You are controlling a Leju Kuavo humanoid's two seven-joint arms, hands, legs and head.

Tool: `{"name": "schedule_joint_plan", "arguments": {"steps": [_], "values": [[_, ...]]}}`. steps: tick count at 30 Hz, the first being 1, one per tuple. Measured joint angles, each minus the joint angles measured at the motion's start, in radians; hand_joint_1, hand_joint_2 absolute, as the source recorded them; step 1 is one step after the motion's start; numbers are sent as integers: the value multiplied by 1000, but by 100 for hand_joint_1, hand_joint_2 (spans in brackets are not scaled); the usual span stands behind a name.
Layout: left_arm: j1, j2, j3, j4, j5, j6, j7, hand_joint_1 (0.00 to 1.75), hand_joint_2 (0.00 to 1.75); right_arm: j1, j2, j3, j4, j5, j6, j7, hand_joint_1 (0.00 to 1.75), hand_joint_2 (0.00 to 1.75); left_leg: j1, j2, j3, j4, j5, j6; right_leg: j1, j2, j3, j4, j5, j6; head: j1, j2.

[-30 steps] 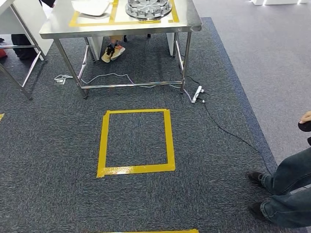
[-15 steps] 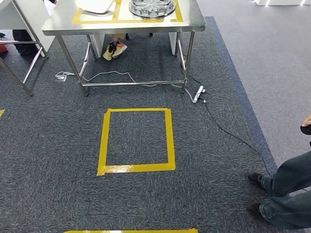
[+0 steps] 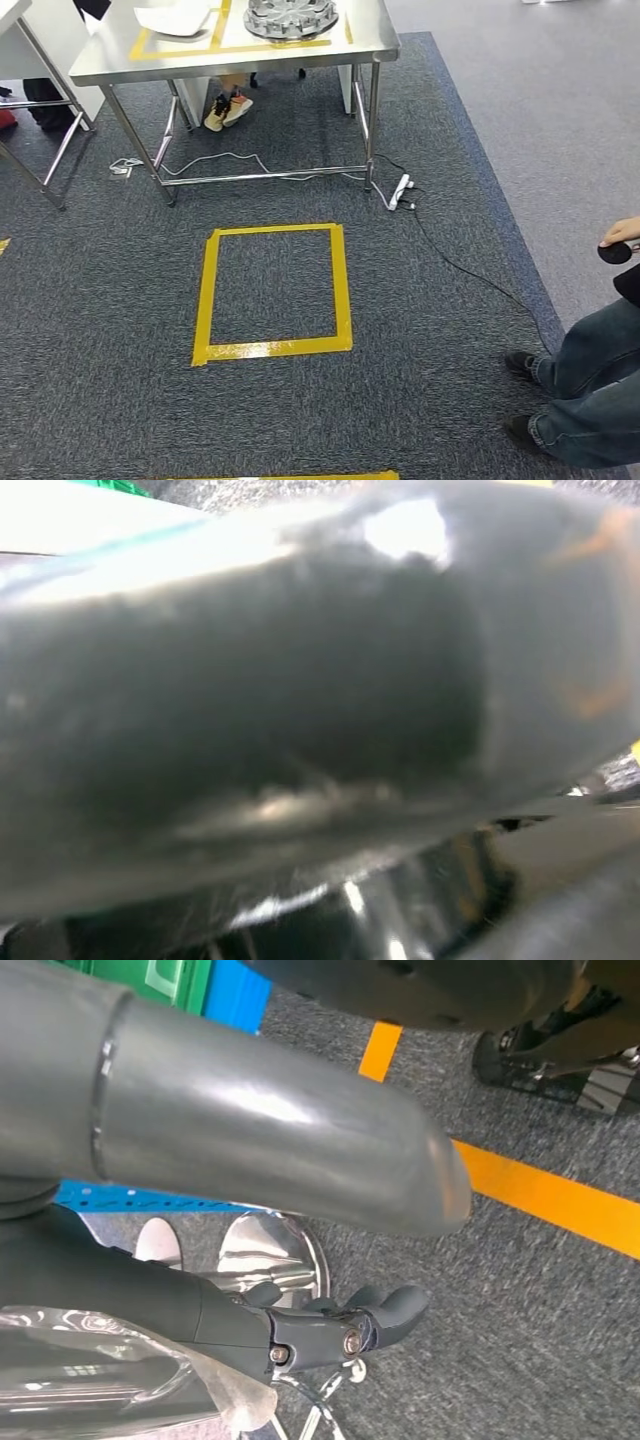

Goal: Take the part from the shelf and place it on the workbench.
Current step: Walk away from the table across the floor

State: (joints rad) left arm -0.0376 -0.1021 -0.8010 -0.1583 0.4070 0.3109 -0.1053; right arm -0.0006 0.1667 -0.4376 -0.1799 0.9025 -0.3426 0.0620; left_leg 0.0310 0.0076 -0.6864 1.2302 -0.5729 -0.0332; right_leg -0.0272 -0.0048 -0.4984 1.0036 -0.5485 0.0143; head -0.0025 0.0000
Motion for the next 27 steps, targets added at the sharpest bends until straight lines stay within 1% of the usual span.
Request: {"name": "schedule_joint_plan", "arguments": {"steps": [1,2,3,4,5,6,7,8,9,11,14,16,17,18,19,20,21,22,23,24,25,27], "values": [[1,0,0,0,0,0,0,0,0,0,0,0,0,0,0,0,0,0,-2,0,-18,52,-20,4,4,0,1,1,1,-2,-1,0],[1,0,0,0,0,0,0,0,0,1,0,0,0,0,0,0,0,0,-5,0,-22,72,-20,9,7,1,1,1,0,-3,-1,0],[2,0,0,0,0,0,0,0,0,1,0,-1,0,0,0,0,0,0,-10,0,-10,54,-1,18,11,2,2,1,-1,-4,-1,0],[2,1,0,0,0,0,0,0,0,1,0,-1,0,0,0,0,0,0,-16,-1,18,-3,34,29,14,4,6,1,-3,-4,-1,0],[3,1,0,0,0,0,0,0,0,1,0,-1,0,0,0,0,0,0,-22,-3,51,-71,66,42,16,5,8,0,-6,-4,-1,0],[3,1,0,0,0,0,0,0,0,0,0,-1,0,0,0,0,0,0,-27,-5,80,-132,88,52,19,6,9,0,-11,-2,0,0],[3,2,0,0,0,0,0,0,0,-1,1,-1,0,0,0,-1,0,0,-32,-6,100,-174,97,58,20,6,8,1,-14,1,0,0],[2,2,0,0,0,0,0,0,0,-2,1,-1,0,-1,0,-1,0,0,-35,-6,108,-191,94,60,20,6,6,0,-16,5,0,0],[2,2,0,0,0,1,0,0,0,-3,1,-1,0,-1,0,-1,0,0,-36,-6,110,-196,90,59,19,5,5,-3,-18,10,0,0],[1,2,0,0,0,1,0,0,0,-4,1,-1,0,-1,0,-1,0,0,-39,-6,111,-199,87,59,17,3,6,-8,-18,16,-1,0],[2,2,0,0,0,1,0,0,0,-4,2,-1,0,-1,0,-1,0,0,-39,-6,112,-201,87,59,17,3,7,-10,-18,18,-1,0],[2,2,0,0,0,1,0,0,0,-5,1,-2,0,-1,0,-1,0,0,-33,-6,116,-211,91,61,16,3,9,-7,-23,22,0,0],[2,1,0,0,0,2,0,0,0,-5,1,-3,0,-1,0,-1,0,0,-32,-5,119,-217,92,64,16,3,-26,63,-59,27,2,0],[2,1,0,0,0,2,0,0,0,-4,1,-5,0,-1,0,-1,0,0,-32,-5,122,-223,92,69,16,3,-66,133,-83,31,5,0],[1,0,0,0,0,3,0,0,0,-2,1,-7,0,-1,0,-1,0,0,-35,-5,124,-223,90,72,16,3,-98,182,-92,32,7,0],[1,0,0,0,0,3,1,0,0,-1,1,-8,0,-1,0,-1,0,0,-38,-5,127,-224,88,76,17,3,-120,206,-86,32,10,0],[1,-1,0,0,0,3,1,0,0,-1,1,-9,0,-1,0,-1,0,0,-40,-5,131,-223,85,75,18,3,-97,142,-41,28,11,0],[1,-2,0,0,0,3,1,0,0,-2,0,-9,0,-1,0,-1,0,0,-42,-5,133,-222,82,73,20,2,-68,75,-9,21,10,0],[0,-2,0,0,0,4,1,0,0,-2,0,-9,0,-1,0,-1,0,0,-44,-5,135,-221,80,69,22,2,-44,27,11,15,11,0],[0,-3,0,0,0,4,1,0,0,-3,-1,-9,0,-1,0,-1,0,0,-45,-5,135,-220,80,65,24,2,-32,4,18,10,10,0],[-1,-4,0,0,0,4,1,0,0,-3,-1,-9,0,-1,0,-1,0,0,-45,-5,135,-220,80,61,26,3,-29,0,17,5,10,0],[-2,-4,0,0,0,4,1,0,0,-1,-1,-9,0,-1,0,-1,0,0,-44,-5,135,-218,78,51,24,4,-25,-7,24,-4,10,0]]}}
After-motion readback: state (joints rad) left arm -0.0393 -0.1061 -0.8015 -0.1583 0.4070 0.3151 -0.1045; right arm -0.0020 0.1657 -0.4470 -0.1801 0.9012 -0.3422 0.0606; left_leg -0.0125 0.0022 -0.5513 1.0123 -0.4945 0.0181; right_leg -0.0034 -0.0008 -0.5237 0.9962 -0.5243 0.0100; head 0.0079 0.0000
